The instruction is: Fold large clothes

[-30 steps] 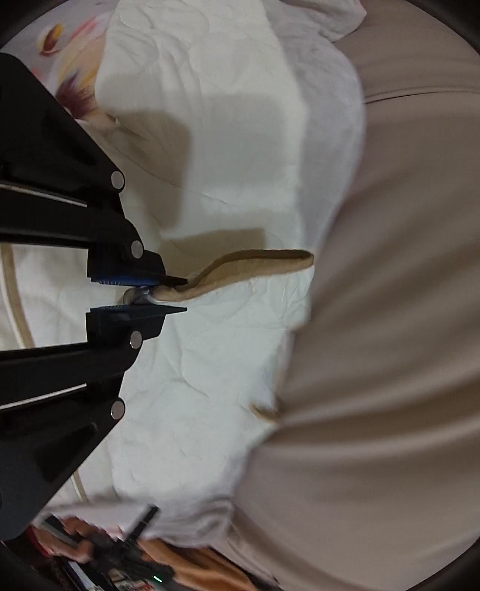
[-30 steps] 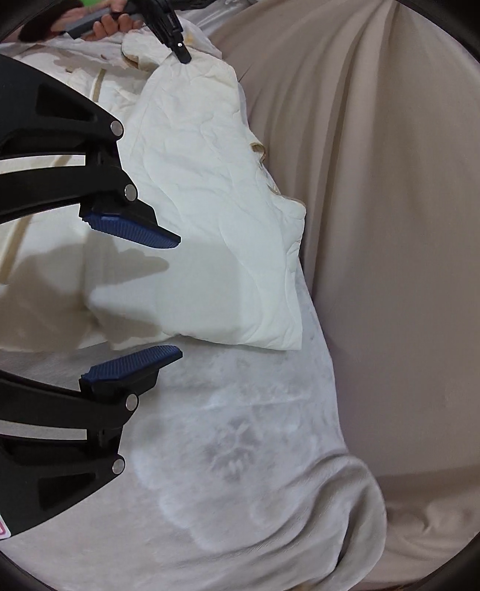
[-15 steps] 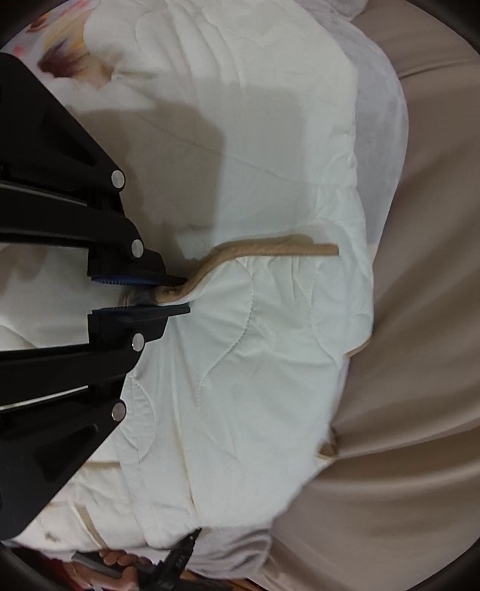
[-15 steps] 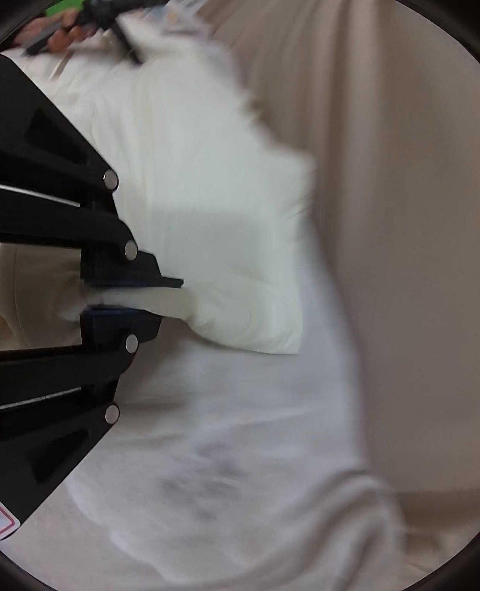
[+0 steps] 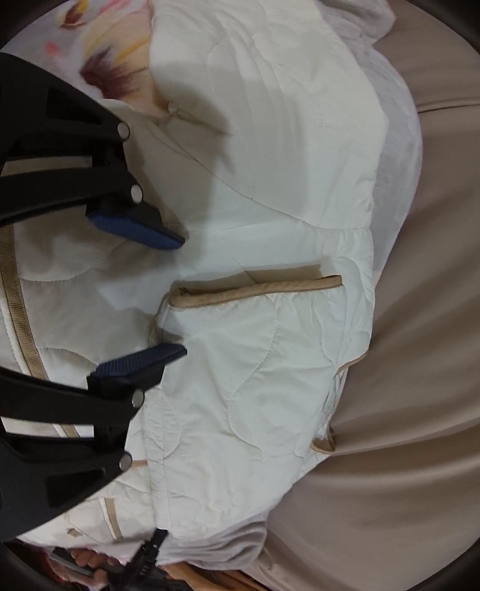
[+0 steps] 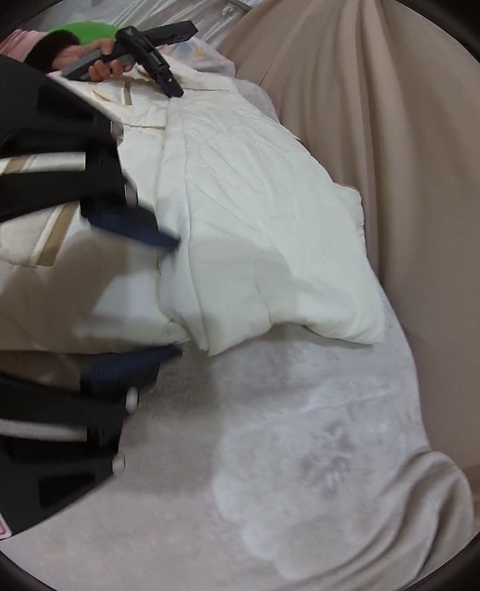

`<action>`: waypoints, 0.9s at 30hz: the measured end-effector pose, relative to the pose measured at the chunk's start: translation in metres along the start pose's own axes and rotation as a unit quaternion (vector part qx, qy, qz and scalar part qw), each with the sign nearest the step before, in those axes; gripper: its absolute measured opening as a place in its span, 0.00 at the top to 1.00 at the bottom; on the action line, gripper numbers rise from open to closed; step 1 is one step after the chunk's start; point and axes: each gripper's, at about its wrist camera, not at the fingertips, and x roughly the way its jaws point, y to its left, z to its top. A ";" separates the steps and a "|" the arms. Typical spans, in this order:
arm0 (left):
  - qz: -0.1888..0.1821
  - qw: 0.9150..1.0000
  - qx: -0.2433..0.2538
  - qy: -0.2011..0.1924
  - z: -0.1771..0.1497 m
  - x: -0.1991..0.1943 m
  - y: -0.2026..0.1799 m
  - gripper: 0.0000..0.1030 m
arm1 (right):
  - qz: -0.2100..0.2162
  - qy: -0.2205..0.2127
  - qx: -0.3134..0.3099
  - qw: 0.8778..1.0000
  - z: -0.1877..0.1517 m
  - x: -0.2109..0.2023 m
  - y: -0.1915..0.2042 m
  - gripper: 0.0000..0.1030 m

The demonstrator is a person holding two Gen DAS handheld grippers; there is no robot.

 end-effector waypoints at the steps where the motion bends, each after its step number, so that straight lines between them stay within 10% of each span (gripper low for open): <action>1: -0.007 1.000 0.003 -0.002 0.000 -0.005 -0.002 0.74 | 0.010 -0.026 -0.001 1.000 0.000 -0.011 0.006 0.89; 5: 0.016 0.999 0.030 -0.008 -0.004 -0.008 -0.007 0.70 | 0.012 -0.089 -0.023 0.996 -0.008 -0.040 0.015 0.92; 10: 0.014 1.000 0.000 -0.002 -0.009 -0.009 0.002 0.69 | -0.058 -0.010 -0.008 0.998 -0.022 0.003 -0.005 0.90; 16: 0.043 0.993 -0.087 -0.068 -0.025 -0.103 0.079 0.35 | -0.084 -0.058 -0.094 0.990 -0.065 -0.070 0.040 0.80; 23: 0.185 0.945 -0.257 -0.078 -0.035 -0.161 0.248 0.34 | -0.030 -0.031 -0.145 0.988 -0.141 -0.089 0.080 0.67; 27: 0.205 0.918 -0.334 -0.067 -0.037 -0.164 0.323 0.38 | -0.030 -0.018 -0.170 0.985 -0.169 -0.079 0.099 0.60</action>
